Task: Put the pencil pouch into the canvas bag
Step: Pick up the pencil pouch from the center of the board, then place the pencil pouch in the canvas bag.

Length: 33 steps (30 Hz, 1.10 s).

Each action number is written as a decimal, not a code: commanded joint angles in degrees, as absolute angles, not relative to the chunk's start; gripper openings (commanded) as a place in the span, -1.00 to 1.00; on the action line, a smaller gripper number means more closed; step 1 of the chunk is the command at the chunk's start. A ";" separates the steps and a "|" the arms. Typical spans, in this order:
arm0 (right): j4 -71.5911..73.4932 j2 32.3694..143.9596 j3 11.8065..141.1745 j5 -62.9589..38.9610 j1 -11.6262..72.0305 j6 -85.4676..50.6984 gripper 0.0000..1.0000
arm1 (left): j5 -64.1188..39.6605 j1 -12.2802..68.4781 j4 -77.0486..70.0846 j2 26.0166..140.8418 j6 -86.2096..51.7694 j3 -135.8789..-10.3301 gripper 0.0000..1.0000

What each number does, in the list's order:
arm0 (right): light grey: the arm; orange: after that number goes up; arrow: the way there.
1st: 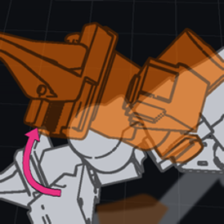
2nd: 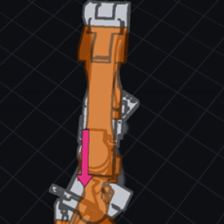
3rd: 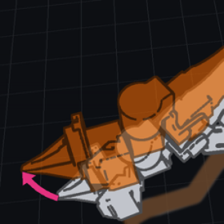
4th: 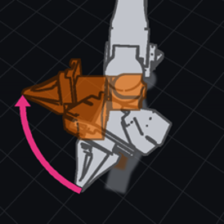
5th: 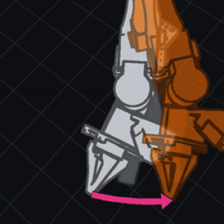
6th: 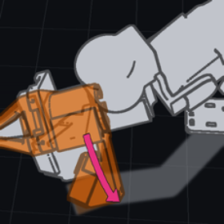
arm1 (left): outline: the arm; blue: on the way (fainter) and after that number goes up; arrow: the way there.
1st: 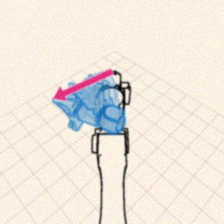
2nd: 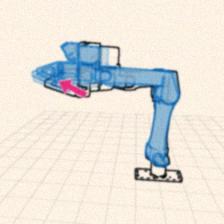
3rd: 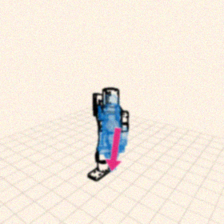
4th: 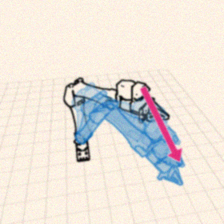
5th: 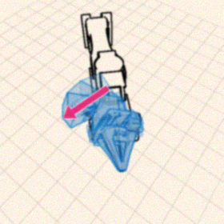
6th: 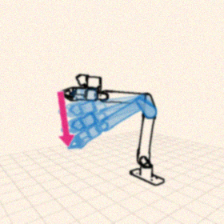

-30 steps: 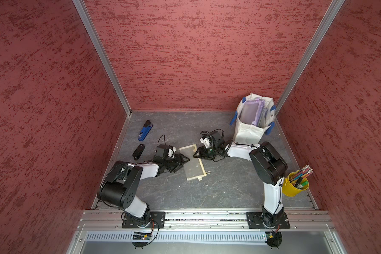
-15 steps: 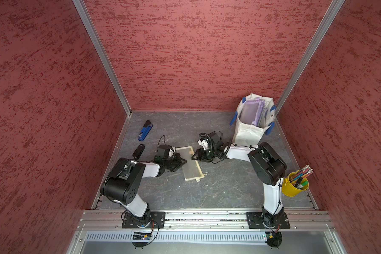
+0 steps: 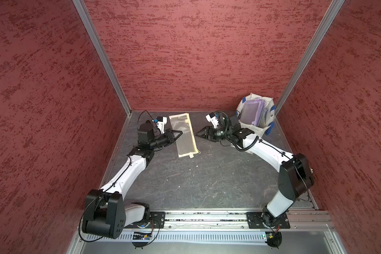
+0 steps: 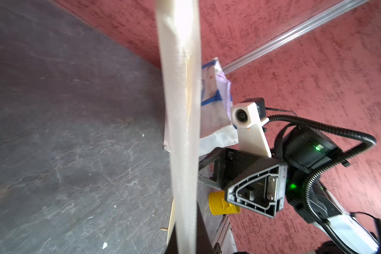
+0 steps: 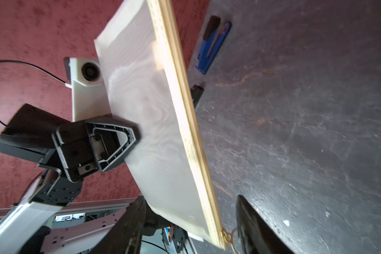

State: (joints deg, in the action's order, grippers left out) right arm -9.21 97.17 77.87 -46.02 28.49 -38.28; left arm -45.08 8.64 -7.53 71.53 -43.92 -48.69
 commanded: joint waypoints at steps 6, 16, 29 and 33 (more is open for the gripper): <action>-1.30 96.90 80.31 -53.69 28.49 -43.24 0.33 | -52.73 8.90 -18.96 73.07 -52.03 -52.25 -1.00; 5.17 96.60 77.87 -56.50 29.38 -45.54 0.18 | -53.79 9.80 -26.87 75.58 -56.83 -51.32 -1.00; 2.52 95.39 80.10 -54.19 29.42 -43.35 -0.87 | -53.18 10.04 -20.09 75.44 -52.34 -53.34 -0.68; -3.26 95.69 83.79 -52.37 29.03 -40.01 -1.00 | -52.40 10.44 -16.23 75.22 -49.57 -54.27 -0.07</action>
